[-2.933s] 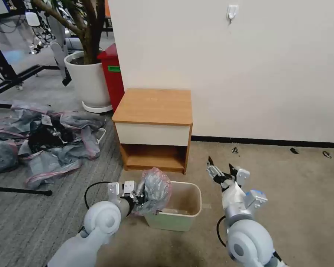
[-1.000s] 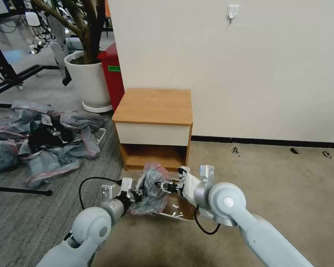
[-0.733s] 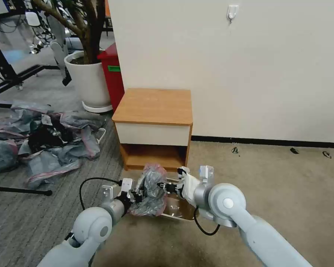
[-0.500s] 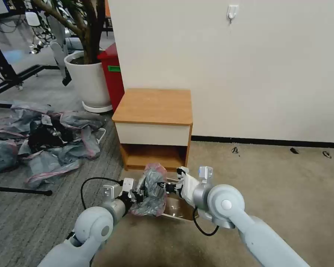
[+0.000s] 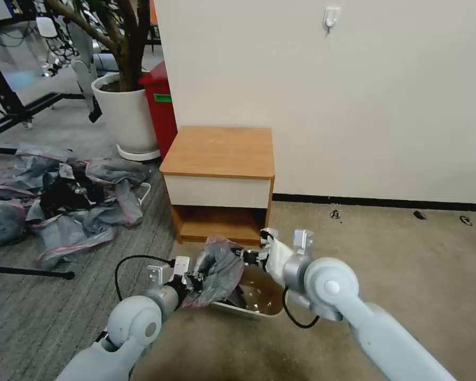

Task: Pick up the garbage bag from the table and place it over the trash can.

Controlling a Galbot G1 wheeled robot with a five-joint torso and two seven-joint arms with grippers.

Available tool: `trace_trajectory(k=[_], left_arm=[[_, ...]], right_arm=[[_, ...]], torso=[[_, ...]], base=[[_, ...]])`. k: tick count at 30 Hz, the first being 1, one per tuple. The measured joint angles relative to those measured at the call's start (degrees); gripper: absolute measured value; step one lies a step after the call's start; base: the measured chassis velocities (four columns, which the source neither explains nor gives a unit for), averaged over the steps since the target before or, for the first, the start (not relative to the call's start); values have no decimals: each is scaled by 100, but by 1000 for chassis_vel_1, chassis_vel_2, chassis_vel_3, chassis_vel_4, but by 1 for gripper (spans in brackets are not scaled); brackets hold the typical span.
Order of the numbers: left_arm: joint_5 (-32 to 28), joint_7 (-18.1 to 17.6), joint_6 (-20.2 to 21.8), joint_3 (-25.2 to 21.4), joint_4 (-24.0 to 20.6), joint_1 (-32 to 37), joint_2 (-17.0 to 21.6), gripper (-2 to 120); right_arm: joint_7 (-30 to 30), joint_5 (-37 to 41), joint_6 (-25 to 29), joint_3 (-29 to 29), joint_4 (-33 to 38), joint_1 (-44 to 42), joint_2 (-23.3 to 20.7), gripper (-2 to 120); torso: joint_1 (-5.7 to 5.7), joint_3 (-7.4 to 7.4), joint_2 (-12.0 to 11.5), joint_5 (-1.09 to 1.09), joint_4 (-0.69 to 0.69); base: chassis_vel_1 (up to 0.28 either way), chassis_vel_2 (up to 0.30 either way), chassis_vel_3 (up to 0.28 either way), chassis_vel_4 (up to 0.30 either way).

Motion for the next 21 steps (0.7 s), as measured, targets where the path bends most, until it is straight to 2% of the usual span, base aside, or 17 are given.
trace_trajectory(k=[21], left_arm=[[3,193,-481,-279,47,150,-86,3]], right_arm=[[136,77,-65,580,-363,-90,-367,0]], torso=[[0,0,0,1,0]], base=[[0,0,0,0]])
